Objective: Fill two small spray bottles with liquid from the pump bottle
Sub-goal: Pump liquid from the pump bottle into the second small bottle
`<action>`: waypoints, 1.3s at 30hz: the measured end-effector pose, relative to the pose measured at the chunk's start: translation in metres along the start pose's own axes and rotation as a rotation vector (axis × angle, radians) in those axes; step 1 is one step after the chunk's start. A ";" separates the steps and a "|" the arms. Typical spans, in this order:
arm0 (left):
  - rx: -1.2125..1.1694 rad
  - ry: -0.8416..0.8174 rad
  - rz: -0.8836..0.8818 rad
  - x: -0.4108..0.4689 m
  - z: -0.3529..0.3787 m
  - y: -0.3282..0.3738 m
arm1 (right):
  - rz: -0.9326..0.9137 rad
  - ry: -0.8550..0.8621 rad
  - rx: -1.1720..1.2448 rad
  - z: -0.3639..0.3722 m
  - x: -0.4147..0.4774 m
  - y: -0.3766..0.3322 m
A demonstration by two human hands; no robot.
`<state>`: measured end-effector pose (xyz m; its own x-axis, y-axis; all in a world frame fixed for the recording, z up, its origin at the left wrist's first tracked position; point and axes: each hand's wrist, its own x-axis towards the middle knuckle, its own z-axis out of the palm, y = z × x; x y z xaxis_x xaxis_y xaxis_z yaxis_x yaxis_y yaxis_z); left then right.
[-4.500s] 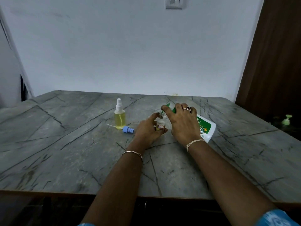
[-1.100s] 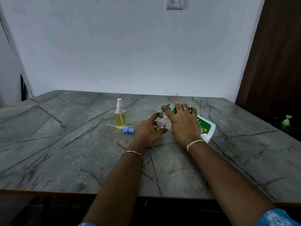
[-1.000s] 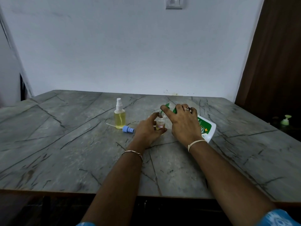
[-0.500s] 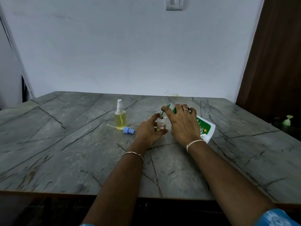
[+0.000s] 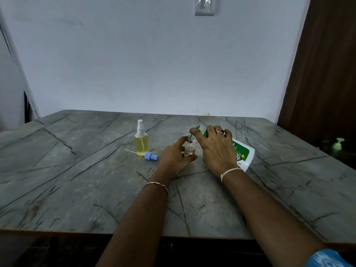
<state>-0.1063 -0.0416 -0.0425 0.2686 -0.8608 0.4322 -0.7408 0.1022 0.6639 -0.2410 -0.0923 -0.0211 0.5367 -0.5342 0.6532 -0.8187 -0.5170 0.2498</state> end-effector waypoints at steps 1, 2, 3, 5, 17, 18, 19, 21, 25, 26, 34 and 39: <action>0.008 -0.001 0.006 0.000 0.000 0.000 | 0.004 0.009 0.005 0.000 0.000 -0.001; 0.014 0.002 0.011 0.000 0.000 0.000 | 0.010 0.021 0.010 -0.001 0.001 -0.001; 0.016 0.008 0.017 0.000 0.000 0.001 | 0.015 0.029 0.013 -0.001 0.001 -0.001; 0.008 0.016 0.016 -0.001 0.000 0.002 | 0.012 0.025 0.017 -0.003 0.000 -0.002; 0.098 0.027 0.030 -0.002 0.000 0.004 | -0.024 -0.020 0.010 -0.003 -0.002 0.006; 0.103 0.027 0.035 -0.002 0.000 0.004 | -0.022 -0.024 0.008 -0.003 -0.001 0.006; 0.112 0.027 0.040 -0.002 0.001 0.004 | -0.019 -0.027 0.008 -0.003 -0.001 0.005; 0.142 0.035 0.049 -0.002 0.001 0.004 | -0.010 -0.014 0.008 -0.003 0.000 0.003; 0.130 0.040 0.039 -0.002 0.001 0.006 | -0.007 0.017 0.011 -0.002 0.001 0.001; 0.123 0.040 0.035 -0.002 0.001 0.006 | -0.009 0.020 0.013 -0.003 0.001 0.001; 0.131 0.043 0.045 -0.002 0.002 0.006 | -0.019 -0.001 -0.006 -0.005 -0.004 0.005; 0.112 0.039 0.039 -0.002 0.002 0.006 | -0.001 -0.019 0.002 -0.005 -0.001 0.001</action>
<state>-0.1121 -0.0403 -0.0405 0.2605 -0.8373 0.4808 -0.8145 0.0768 0.5751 -0.2432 -0.0890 -0.0182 0.5412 -0.5461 0.6394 -0.8178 -0.5187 0.2493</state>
